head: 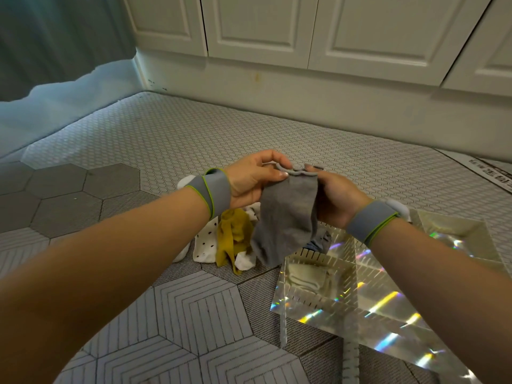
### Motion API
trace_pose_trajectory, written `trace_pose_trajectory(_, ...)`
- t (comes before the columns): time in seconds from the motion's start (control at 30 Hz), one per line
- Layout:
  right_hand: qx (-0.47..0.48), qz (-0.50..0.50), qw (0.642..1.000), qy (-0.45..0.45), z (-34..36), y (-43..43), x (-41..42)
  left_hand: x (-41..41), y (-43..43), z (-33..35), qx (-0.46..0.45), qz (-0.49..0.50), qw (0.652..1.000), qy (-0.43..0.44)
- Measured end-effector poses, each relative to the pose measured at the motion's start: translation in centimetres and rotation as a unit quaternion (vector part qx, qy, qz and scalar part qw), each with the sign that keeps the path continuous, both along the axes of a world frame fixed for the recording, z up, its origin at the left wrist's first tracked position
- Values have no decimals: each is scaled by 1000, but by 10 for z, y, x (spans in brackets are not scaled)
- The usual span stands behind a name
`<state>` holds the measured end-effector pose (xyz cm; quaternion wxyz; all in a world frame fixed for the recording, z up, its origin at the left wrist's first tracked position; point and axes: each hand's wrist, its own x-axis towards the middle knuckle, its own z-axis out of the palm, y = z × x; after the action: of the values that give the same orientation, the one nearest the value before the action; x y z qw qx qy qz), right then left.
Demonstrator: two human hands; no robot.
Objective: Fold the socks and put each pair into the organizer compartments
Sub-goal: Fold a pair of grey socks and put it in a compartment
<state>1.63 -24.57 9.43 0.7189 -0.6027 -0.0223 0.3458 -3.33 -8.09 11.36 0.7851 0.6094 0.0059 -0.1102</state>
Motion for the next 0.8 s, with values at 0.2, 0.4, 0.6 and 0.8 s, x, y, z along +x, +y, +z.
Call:
trace_pose_trajectory(0.2, 23, 14, 999, 22, 0, 2, -2, 8, -6, -2, 105, 62, 992, -31)
trace_pose_trajectory(0.4, 2, 8, 999, 32, 2, 0, -2, 7, -4, -2, 239, 94, 964, -75)
trace_pose_trajectory(0.6, -4, 3, 1000, 8, 4, 1, -2, 7, -5, 0, 214, 98, 969, -74)
trace_pose_trajectory(0.8, 12, -16, 1000, 17, 7, 2, -3, 6, -6, 2, 101, 92, 990, -45)
